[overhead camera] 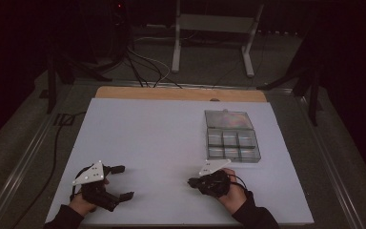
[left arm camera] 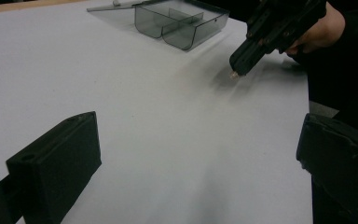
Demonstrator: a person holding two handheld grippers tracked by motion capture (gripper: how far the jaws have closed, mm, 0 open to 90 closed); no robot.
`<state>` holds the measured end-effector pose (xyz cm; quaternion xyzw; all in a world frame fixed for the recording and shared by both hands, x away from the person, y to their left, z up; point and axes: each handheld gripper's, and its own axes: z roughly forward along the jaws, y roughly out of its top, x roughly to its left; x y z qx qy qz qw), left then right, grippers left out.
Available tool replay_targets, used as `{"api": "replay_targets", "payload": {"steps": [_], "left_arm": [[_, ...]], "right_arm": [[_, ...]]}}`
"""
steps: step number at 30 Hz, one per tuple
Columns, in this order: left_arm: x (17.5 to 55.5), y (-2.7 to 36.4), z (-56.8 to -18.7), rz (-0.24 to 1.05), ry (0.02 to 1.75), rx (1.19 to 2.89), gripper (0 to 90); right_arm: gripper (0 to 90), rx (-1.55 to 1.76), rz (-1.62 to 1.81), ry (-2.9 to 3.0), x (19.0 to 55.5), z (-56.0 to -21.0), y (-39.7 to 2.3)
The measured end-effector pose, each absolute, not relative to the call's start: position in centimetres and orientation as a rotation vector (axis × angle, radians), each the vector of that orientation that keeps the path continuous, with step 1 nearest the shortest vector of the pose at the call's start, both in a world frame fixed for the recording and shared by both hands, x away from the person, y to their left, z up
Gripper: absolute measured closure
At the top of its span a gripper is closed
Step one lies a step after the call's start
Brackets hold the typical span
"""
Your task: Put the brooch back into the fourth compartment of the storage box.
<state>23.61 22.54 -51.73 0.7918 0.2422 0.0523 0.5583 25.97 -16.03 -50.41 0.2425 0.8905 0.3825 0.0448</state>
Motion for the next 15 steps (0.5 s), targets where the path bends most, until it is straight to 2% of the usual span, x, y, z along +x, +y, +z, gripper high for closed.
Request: {"api": "replay_targets", "payload": {"steps": [15], "left_arm": [[23.6, 22.5, -51.7, 0.123, 0.568, 1.867, 1.3]], "right_arm": [[85.4, 0.762, 1.243, 2.640, 26.6, -47.8, -17.5]]}}
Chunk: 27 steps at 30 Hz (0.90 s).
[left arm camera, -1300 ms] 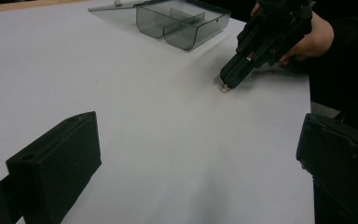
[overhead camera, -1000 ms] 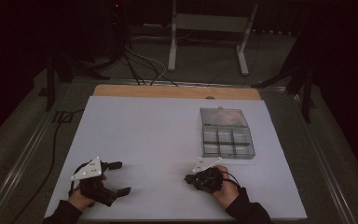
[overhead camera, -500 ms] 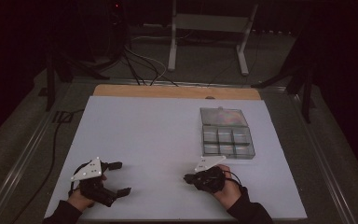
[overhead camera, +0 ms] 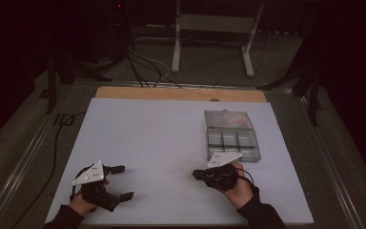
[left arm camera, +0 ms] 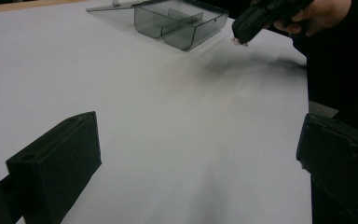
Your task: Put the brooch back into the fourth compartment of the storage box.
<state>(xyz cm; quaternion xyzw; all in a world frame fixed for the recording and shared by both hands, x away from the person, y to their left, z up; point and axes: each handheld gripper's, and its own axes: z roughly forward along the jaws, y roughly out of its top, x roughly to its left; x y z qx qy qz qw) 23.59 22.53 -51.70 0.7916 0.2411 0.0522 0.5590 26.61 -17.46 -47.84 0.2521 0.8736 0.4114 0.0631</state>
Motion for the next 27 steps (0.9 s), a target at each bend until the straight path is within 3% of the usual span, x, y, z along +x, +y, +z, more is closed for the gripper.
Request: {"api": "replay_targets", "payload": {"steps": [27], "left_arm": [[23.6, 22.6, -51.6, 0.123, 0.568, 1.865, 1.3]], "right_arm": [[85.4, 0.900, 1.280, 2.479, 29.7, -45.4, -21.2]]}}
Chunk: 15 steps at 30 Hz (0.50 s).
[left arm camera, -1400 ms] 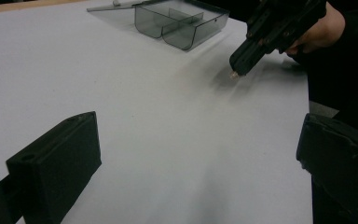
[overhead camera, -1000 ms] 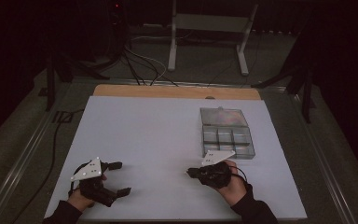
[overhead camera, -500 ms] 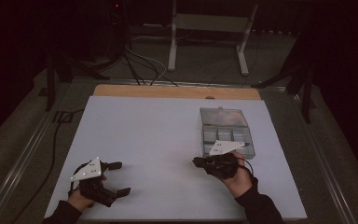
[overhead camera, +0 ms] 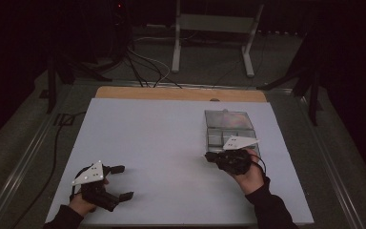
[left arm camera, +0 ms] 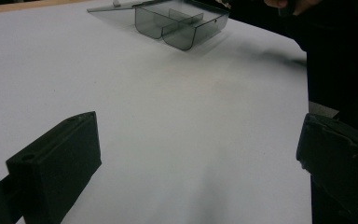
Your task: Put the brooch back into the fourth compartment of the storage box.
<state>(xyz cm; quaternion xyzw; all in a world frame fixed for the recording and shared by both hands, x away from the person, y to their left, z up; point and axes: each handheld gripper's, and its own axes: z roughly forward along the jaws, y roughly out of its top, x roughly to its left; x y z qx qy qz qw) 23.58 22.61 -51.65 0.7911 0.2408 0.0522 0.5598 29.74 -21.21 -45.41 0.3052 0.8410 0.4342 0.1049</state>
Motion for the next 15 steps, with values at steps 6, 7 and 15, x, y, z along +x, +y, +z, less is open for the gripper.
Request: {"api": "replay_targets", "payload": {"steps": [6, 7, 15], "left_arm": [[23.6, 22.6, -51.7, 0.124, 0.570, 1.865, 1.3], [23.6, 22.6, -51.7, 0.123, 0.571, 1.865, 1.3], [23.6, 22.6, -51.7, 0.123, 0.571, 1.865, 1.3]], "right_arm": [[85.4, 0.950, 1.287, 2.442, 30.5, -45.2, -22.5], [85.4, 0.959, 1.282, 2.437, 30.7, -45.2, -22.7], [85.4, 1.017, 1.254, 2.417, 32.1, -45.8, -23.8]]}}
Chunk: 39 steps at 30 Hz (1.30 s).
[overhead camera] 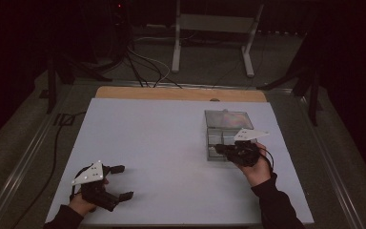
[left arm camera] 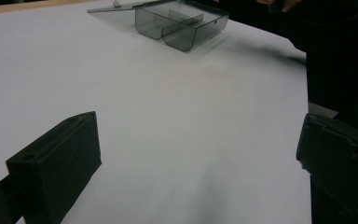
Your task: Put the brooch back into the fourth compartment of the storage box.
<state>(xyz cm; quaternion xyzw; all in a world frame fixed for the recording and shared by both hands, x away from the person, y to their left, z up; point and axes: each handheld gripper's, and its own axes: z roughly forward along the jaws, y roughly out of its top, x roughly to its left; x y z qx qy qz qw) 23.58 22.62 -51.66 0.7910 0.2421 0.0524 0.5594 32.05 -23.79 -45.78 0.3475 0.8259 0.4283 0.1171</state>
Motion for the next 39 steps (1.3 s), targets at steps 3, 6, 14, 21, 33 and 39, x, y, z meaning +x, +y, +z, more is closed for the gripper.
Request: {"api": "replay_targets", "payload": {"steps": [3, 6, 14, 21, 33, 39], "left_arm": [[23.6, 22.6, -51.7, 0.120, 0.573, 1.864, 1.3], [23.6, 22.6, -51.7, 0.122, 0.570, 1.865, 1.3], [23.6, 22.7, -51.7, 0.122, 0.571, 1.864, 1.3], [23.6, 22.7, -51.7, 0.123, 0.570, 1.867, 1.3], [23.6, 22.7, -51.7, 0.123, 0.568, 1.867, 1.3], [23.6, 22.7, -51.7, 0.123, 0.568, 1.867, 1.3]], "right_arm": [[85.4, 1.038, 1.258, 2.422, 32.6, -46.1, -24.0], [85.4, 1.062, 1.244, 2.426, 33.1, -46.6, -24.3], [85.3, 1.113, 1.204, 2.439, 34.3, -47.7, -24.6], [85.3, 1.136, 1.174, 2.453, 34.9, -48.3, -24.4], [76.0, 1.155, 1.156, 2.454, 35.6, -49.1, -24.2], [53.7, 1.173, 1.181, 2.411, 35.5, -48.9, -24.5]]}}
